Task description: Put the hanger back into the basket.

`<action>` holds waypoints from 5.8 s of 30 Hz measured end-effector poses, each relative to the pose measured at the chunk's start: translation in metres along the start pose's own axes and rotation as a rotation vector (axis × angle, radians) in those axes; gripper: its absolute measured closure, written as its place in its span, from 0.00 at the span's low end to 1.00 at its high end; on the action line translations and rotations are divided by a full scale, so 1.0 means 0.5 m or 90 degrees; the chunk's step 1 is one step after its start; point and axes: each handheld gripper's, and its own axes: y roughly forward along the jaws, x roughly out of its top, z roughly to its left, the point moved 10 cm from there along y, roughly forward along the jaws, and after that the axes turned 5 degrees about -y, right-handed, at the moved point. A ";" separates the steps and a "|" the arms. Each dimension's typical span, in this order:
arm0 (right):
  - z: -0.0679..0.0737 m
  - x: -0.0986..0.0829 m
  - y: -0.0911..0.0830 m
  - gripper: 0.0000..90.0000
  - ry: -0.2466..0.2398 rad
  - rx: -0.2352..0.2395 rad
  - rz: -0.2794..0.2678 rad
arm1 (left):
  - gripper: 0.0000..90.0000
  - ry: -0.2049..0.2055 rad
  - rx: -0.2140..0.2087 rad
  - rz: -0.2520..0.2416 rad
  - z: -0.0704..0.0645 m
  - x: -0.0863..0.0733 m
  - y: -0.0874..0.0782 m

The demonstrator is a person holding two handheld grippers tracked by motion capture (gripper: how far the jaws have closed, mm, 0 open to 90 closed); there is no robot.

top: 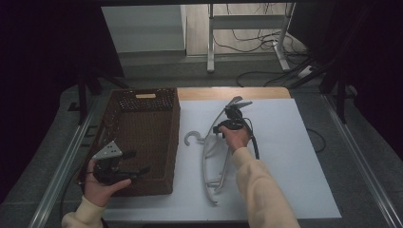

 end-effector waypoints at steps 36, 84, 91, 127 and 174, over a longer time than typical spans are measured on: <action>0.089 0.031 -0.207 0.95 -0.011 0.234 -0.162 | 0.22 -0.002 -0.048 0.002 -0.055 0.030 0.029; 0.152 0.003 -0.262 0.94 0.000 0.351 -0.228 | 0.37 -0.091 -0.187 0.034 -0.202 0.148 0.200; 0.168 -0.002 -0.263 0.94 -0.003 0.364 -0.226 | 0.78 -0.095 -0.213 0.057 -0.210 0.144 0.203; 0.163 -0.010 -0.274 0.93 -0.030 0.374 -0.229 | 0.87 -0.119 -0.231 -0.024 -0.176 0.175 0.145; 0.209 -0.035 -0.295 0.55 -0.062 0.440 -0.183 | 0.97 -0.080 -0.175 -0.064 -0.158 0.191 0.104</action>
